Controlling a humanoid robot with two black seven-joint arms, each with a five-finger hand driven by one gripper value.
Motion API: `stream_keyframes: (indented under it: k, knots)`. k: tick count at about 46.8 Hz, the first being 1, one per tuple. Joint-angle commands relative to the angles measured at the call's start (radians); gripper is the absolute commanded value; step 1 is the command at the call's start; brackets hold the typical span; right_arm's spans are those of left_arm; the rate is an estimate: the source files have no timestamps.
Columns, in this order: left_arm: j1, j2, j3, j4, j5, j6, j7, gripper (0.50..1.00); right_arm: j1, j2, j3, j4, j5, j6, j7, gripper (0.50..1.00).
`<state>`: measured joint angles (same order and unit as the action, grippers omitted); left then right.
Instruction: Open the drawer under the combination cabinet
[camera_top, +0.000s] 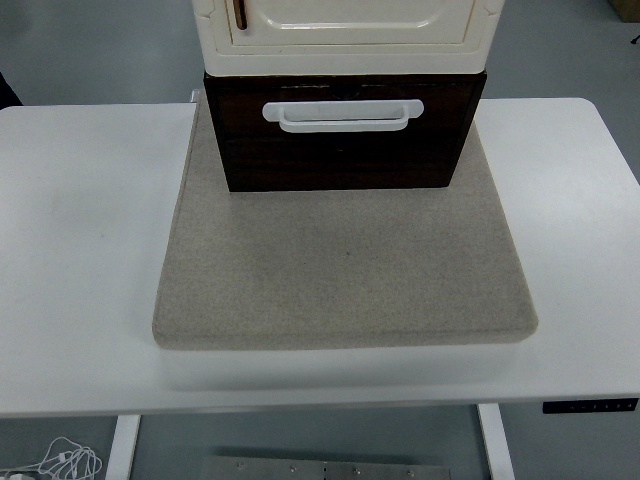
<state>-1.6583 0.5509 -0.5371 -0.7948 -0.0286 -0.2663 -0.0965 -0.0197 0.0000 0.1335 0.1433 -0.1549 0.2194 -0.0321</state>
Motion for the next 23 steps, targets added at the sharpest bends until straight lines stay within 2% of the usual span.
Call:
stream_keyframes:
  k: [1,7,12,18,23]
  knots:
    - [-0.034,0.024,0.072,-0.07,0.001,0.01,-0.002,1.0,0.0,0.0,0.0,-0.001,0.0,0.0,0.0,0.926]
    - [-0.089,0.081,0.189,-0.21,0.03,0.006,-0.012,1.0,0.0,0.0,0.0,-0.001,0.0,0.0,0.0,0.926]
    - [-0.101,0.135,0.218,-0.339,0.11,-0.002,-0.014,1.0,0.0,0.0,0.0,0.001,0.0,0.0,0.0,0.926]
    - [-0.101,0.162,0.27,-0.455,0.202,-0.001,-0.014,1.0,0.0,0.0,0.0,-0.001,0.0,0.0,0.0,0.926]
    - [-0.136,0.185,0.342,-0.53,0.237,-0.002,-0.011,1.0,0.0,0.0,0.0,0.001,0.0,0.0,0.0,0.926]
